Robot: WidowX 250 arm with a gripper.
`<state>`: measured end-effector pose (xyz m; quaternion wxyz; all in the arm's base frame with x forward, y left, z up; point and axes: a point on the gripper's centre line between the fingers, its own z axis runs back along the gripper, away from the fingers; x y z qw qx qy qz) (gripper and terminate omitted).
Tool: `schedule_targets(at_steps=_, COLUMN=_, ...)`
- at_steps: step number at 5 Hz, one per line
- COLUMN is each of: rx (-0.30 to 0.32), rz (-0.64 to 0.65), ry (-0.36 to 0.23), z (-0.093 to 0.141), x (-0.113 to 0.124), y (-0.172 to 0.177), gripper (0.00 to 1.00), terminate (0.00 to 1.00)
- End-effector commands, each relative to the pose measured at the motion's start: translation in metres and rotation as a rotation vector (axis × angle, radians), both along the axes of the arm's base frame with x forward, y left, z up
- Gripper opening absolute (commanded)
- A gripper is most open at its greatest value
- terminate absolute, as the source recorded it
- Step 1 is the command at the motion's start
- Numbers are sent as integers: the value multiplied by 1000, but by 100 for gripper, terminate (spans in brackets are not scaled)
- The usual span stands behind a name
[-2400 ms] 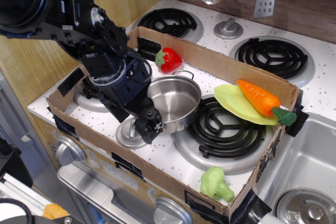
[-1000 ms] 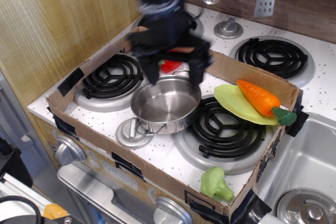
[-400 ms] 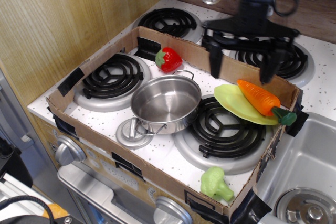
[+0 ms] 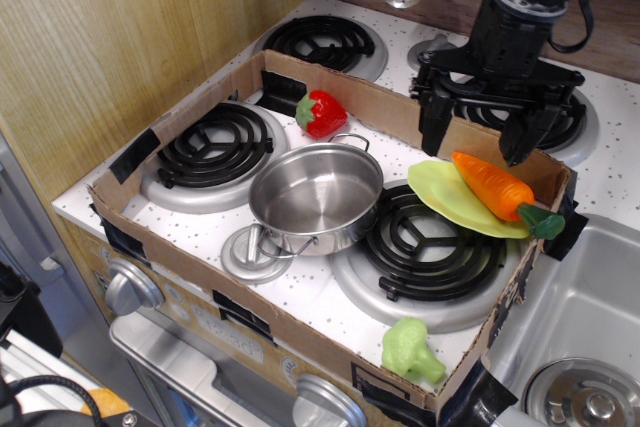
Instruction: Take carrot off plate
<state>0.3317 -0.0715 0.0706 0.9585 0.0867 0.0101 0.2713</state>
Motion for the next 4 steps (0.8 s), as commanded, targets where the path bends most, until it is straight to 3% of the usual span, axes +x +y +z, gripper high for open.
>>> schedule_targets(at_steps=1, rx=-35, rz=31, ry=-127, z=8, x=20, y=-4, gripper=100, terminate=0)
schedule_targets(at_steps=4, rx=-105, rz=15, ry=-172, z=-29, x=18, y=-2, gripper=100, terminate=0)
